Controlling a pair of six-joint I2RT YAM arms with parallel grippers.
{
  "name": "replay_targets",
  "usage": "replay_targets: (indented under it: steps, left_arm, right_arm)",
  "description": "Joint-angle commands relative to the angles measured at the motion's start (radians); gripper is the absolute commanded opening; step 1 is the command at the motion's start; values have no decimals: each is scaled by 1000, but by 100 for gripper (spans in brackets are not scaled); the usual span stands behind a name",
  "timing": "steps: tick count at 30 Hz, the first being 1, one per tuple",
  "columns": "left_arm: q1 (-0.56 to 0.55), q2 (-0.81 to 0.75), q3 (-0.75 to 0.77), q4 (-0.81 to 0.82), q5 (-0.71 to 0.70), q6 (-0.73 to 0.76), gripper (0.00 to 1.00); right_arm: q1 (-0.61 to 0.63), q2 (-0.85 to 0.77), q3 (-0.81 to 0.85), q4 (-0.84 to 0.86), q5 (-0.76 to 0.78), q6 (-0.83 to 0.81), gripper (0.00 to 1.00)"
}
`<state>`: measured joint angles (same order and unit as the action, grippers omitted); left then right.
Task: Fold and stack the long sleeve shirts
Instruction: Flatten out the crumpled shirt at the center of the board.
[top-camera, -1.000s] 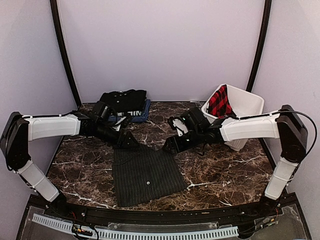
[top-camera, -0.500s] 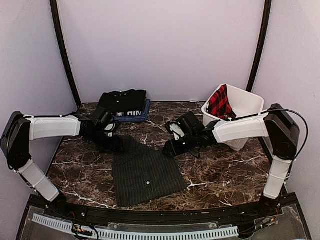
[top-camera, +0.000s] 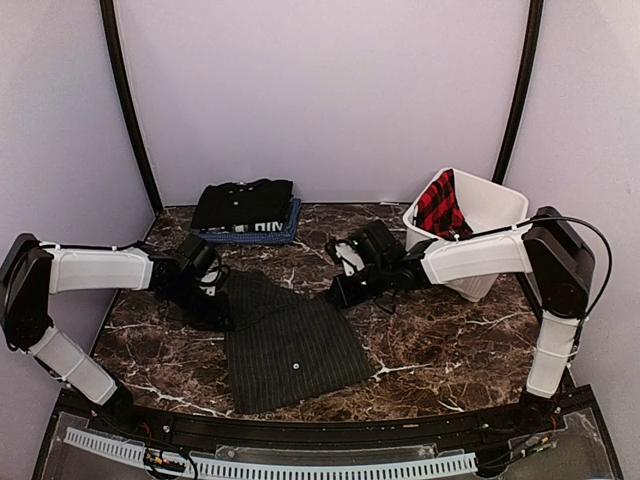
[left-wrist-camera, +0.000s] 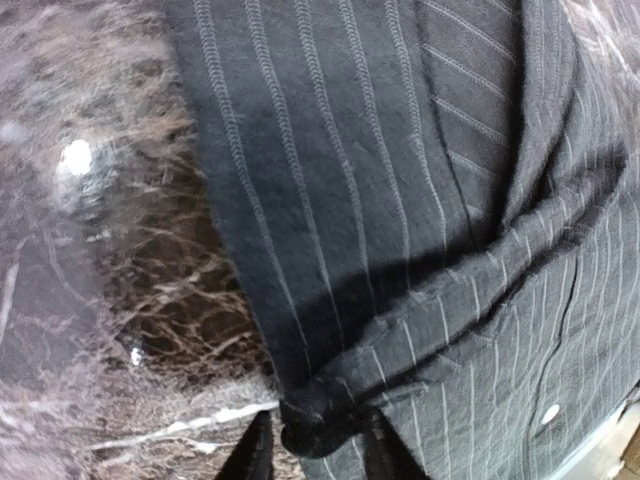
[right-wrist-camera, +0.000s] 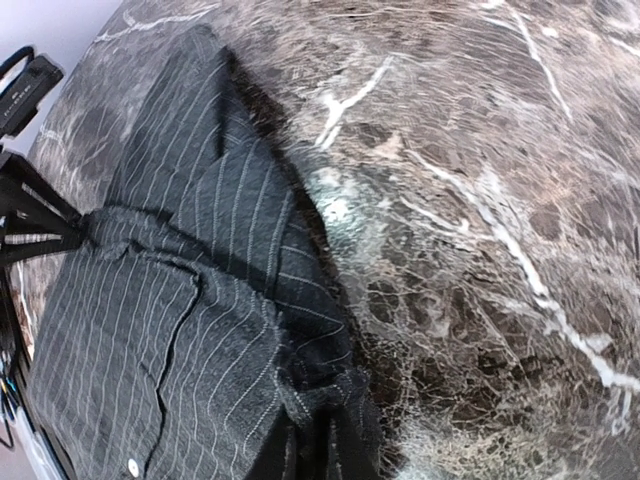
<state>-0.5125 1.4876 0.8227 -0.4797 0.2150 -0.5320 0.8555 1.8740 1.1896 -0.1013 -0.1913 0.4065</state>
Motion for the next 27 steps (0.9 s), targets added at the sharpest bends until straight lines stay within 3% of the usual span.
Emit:
replay_targets:
  steps: [1,4,10,16,22,27]
  left_arm:
    - [3,-58,-36,28,76,-25,11]
    - [-2,-96,-42,40,104,-20,1]
    - [-25,-180,-39,61,191,11,0]
    - [-127,-275,-30,164,533,62,0]
    - [-252,-339,-130,214,706,58,0]
    - [-328,-377,-229,252,732,1,0]
  right_arm:
    - [-1,-31,-21,59,-31,4,0]
    - [1,-64,-41,68,-41,2,0]
    - [19,-166,-73,67,-69,-8,0]
    - [60,-337,-133,12,-128,-58,0]
    - [161,-561,-313,-66,-173,-69,0]
    - [257,-690,-527,-62,-182,46,0]
